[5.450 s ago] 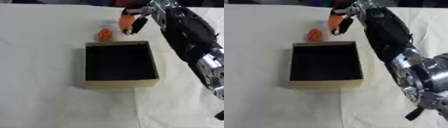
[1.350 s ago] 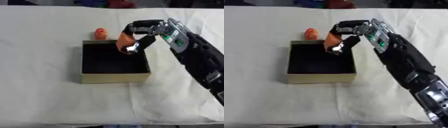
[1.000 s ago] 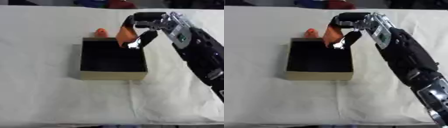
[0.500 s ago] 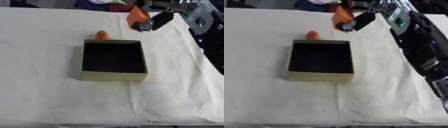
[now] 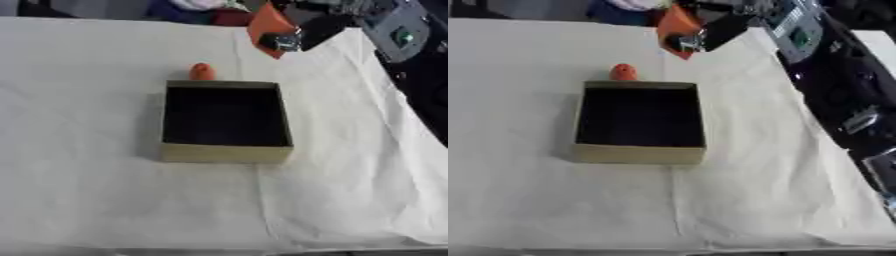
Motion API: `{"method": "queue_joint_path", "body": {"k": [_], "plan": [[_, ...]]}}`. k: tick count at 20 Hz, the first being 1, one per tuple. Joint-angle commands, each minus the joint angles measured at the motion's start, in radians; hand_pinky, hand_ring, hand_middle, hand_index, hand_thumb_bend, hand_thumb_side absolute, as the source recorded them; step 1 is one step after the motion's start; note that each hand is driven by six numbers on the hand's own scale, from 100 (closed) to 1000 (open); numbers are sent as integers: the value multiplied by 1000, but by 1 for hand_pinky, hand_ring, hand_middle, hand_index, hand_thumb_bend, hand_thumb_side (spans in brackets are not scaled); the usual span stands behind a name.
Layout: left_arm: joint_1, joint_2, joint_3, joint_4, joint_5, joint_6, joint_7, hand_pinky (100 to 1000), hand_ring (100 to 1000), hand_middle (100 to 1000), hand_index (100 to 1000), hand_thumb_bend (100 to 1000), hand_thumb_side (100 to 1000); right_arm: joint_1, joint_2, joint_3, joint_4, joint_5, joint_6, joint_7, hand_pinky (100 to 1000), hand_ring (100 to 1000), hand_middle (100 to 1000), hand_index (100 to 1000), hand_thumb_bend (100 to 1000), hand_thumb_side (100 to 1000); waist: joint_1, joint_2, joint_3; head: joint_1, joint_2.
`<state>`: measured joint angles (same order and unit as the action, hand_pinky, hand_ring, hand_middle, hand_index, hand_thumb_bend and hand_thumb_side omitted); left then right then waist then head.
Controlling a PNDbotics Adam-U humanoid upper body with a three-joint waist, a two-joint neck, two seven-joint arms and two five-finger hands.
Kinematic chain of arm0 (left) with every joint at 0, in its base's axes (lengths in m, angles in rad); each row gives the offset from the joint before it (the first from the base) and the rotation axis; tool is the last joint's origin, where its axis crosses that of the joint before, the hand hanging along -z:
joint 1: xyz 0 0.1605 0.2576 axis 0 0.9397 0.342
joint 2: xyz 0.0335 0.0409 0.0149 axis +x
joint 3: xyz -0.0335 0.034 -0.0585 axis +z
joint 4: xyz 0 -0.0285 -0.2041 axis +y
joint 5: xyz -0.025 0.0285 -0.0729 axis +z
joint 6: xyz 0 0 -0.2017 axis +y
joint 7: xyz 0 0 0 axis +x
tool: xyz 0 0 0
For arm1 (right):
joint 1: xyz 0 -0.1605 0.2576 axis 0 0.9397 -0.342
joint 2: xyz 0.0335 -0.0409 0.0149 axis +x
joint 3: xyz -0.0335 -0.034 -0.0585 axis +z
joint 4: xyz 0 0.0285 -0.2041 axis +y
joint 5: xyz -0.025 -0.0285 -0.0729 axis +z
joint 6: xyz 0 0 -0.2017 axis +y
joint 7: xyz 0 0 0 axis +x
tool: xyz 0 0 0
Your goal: Pick up objects on the table and place them in the box.
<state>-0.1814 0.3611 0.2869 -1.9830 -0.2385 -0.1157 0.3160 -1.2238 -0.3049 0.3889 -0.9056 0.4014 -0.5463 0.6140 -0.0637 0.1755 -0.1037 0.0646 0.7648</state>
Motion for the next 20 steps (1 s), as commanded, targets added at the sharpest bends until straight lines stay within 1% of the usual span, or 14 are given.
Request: {"method": "queue_joint_path", "body": {"k": [1,5,9,16,20], "plan": [[-3,17,1,-17,1,5,-3,761,557,646,764,100,833,-31,10,8,-13,-39,-258,266,636,580,483,572,100,758,6,-21,0,-7,5],[-3,17,-1,-17,3,5,-6,760,557,646,764,100,832,-24,42,26,14,-81,-257,288,639,572,477,566,100,781,8,-23,2,-9,5],[-2,18,-3,-17,4,5,-7,760,557,645,764,100,831,-10,68,59,50,-109,-250,293,639,565,473,562,100,787,10,-26,7,-10,5],[2,18,-6,-17,6,7,-10,759,557,645,764,100,831,15,100,76,75,-109,-245,293,633,555,469,564,100,783,10,-33,6,-10,5],[4,17,-7,-17,7,7,-12,759,557,645,763,100,831,33,111,81,103,-109,-228,293,630,546,460,557,100,778,10,-35,4,-10,5]]}}
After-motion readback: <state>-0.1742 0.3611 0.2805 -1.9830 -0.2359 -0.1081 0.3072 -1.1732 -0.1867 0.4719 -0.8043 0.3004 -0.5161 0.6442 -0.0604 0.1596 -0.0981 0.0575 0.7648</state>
